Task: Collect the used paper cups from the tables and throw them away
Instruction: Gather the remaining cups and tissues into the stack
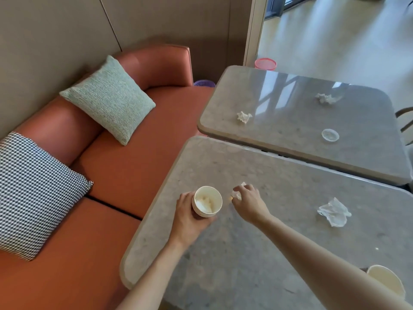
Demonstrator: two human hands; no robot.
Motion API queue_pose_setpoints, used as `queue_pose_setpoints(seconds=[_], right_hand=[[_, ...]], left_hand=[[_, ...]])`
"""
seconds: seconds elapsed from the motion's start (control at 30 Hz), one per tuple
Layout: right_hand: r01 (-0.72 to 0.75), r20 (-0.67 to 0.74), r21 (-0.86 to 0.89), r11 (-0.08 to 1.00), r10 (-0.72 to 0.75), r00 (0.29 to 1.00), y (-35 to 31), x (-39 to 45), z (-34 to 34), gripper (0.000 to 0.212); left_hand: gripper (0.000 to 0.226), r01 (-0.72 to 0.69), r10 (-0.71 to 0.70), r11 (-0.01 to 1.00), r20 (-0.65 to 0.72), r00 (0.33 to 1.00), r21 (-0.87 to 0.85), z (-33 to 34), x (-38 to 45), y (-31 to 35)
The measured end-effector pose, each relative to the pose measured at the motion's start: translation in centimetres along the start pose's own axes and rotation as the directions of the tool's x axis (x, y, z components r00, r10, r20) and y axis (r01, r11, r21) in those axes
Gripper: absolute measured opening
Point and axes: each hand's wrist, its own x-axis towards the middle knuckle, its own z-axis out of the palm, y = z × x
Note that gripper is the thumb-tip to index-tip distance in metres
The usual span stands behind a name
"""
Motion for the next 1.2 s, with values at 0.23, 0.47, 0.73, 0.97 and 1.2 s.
queue_pose_setpoints(seconds=[0.23, 0.47, 0.73, 0.97, 1.2], right_hand=[[0.089, 0.08, -0.15, 0.985, -0.077, 0.994, 3.1, 2.5, 1.0, 0.04], [0.116, 0.201, -0.324, 0.939, -0.051, 0.978, 5.7, 2.5, 1.2, 0.053], [-0.101, -0.039, 0.227, 0.969, 0.112, 0.993, 4.7, 1.2, -1.3, 0.015], [0.289, -0.24, 0.502, 0.815, -0.19, 0.952, -2.7, -3.0, -7.2, 0.021], [0.379, -0.026, 0.001, 0.926, -0.379, 0.925, -5.4, -6.3, -9.0, 0.023]], left_hand=[[0.066, 0.064, -0.064, 0.996, 0.004, 0.998, -0.054, 1.1, 0.8, 0.2], [0.063, 0.09, -0.088, 0.995, 0.039, 0.995, -0.034, 1.8, 1.3, 0.7], [0.065, 0.13, -0.126, 0.99, 0.066, 0.99, -0.056, 2.6, 0.9, 1.5], [0.059, 0.151, -0.145, 0.987, 0.102, 0.984, -0.061, 2.7, 0.3, 4.1], [0.057, 0.018, -0.012, 0.998, 0.105, 0.994, -0.053, 2.4, -0.1, 6.8]])
